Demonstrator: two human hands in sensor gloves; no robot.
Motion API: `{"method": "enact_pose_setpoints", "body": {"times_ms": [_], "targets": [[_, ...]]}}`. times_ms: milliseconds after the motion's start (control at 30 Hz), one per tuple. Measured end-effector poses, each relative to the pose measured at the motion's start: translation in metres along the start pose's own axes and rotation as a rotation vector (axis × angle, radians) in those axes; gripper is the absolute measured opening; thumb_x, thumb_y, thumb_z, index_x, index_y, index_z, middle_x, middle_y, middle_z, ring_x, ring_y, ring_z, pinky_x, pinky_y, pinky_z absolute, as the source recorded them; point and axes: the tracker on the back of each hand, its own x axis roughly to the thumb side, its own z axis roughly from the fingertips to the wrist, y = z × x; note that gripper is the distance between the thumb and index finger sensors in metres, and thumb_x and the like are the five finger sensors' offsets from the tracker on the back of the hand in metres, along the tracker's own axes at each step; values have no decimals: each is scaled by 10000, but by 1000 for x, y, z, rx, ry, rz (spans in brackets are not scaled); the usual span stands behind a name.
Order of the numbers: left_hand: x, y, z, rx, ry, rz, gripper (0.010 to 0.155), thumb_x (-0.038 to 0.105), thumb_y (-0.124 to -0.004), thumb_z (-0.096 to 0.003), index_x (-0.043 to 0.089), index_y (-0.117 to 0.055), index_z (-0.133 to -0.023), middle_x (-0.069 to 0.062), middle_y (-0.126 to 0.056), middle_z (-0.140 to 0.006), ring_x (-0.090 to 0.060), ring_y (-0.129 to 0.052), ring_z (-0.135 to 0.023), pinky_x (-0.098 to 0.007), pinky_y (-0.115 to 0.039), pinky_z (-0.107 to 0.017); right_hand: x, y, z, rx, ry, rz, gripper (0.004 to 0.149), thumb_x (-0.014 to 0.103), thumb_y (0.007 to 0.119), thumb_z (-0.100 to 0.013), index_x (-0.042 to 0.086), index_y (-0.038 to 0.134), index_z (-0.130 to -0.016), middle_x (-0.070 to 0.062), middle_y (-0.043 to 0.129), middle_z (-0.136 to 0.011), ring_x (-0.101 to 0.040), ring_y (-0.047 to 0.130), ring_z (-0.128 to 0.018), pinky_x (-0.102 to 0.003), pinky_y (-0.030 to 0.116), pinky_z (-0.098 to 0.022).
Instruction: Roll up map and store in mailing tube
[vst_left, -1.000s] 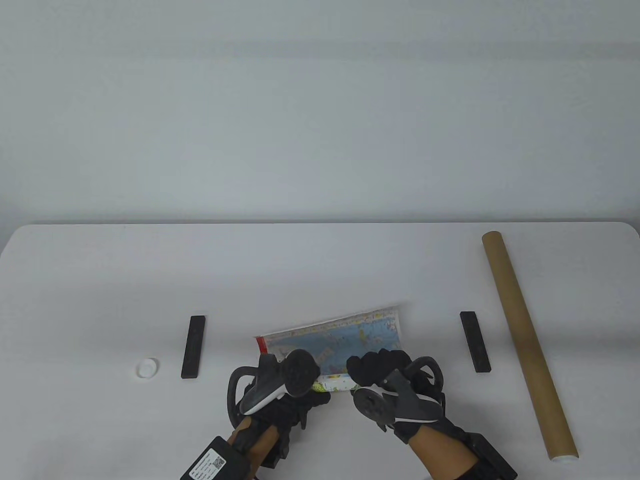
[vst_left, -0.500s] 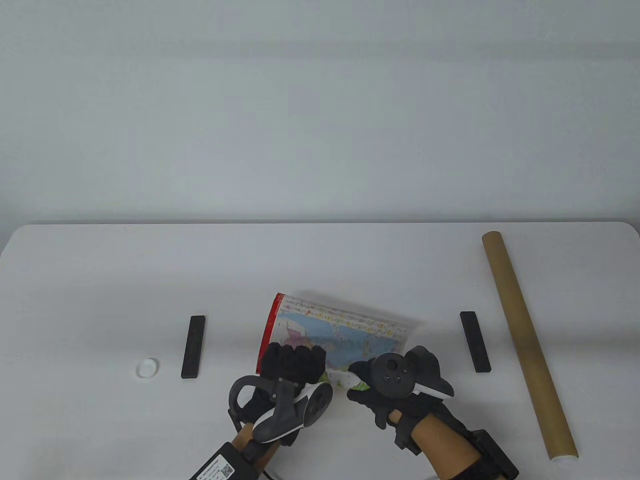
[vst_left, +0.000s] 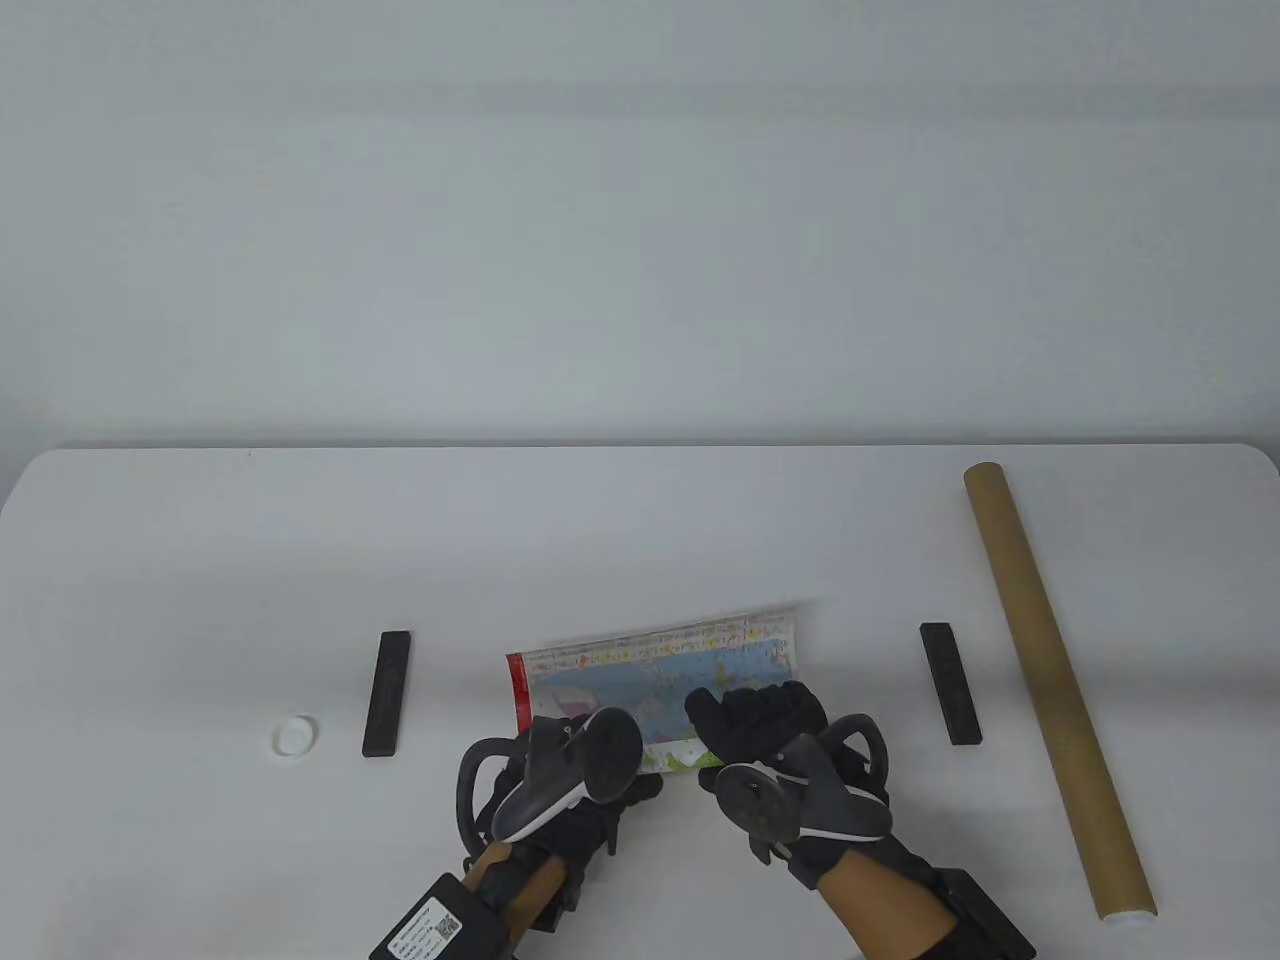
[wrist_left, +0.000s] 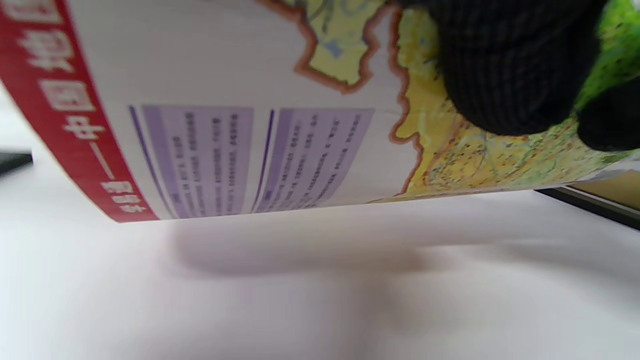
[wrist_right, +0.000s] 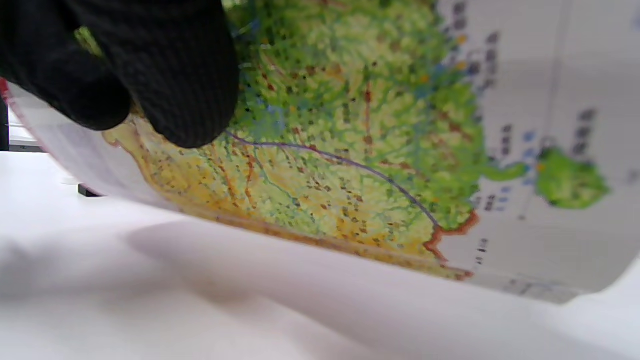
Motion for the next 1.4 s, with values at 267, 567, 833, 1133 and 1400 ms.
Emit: {"method": "enact_pose_setpoints", "body": {"times_ms": [267,567,833,1133,1400], "targets": [[-2,-4,-2,-29,-22,29,552,691,-864,-326,371,-918,-773,71,-956,-658,-189,-1014,-620,-410,-757,-672,-2,2,-2,20,1,-37,568,382,873,-500,91,805,-983,-139,838,-776,-383,907,-611,-618,713,-534],[24,4,17,258,-86,-276,609,615,-867,-376,416,-749,-939,81,-859,-859,-191,-941,-800,-430,-698,-733,-22,9,-4,102,97,-309,535,373,859,-503,71,842,-944,-145,867,-714,-379,935,-545,-618,739,-478],[21,5,15,246,-92,-285,547,654,-878,-335,415,-836,-825,97,-926,-657,-119,-1001,-568,-368,-773,-653,-23,12,-3,86,69,-383,565,356,895,-496,50,830,-967,-146,870,-745,-401,928,-610,-626,714,-518],[3,3,1,101,-41,-76,547,674,-887,-313,404,-866,-789,101,-946,-593,-101,-1020,-492,-348,-808,-608,1,-4,2,-46,0,-17,660,388,908,-486,65,740,-1036,-153,806,-858,-440,863,-751,-678,628,-591],[-3,2,-3,1,-51,27,543,678,-902,-305,398,-884,-769,102,-957,-565,-96,-1026,-468,-340,-817,-596,6,-4,1,-57,-5,98,648,415,922,-468,91,760,-1005,-109,849,-775,-370,911,-635,-627,683,-576]]}}
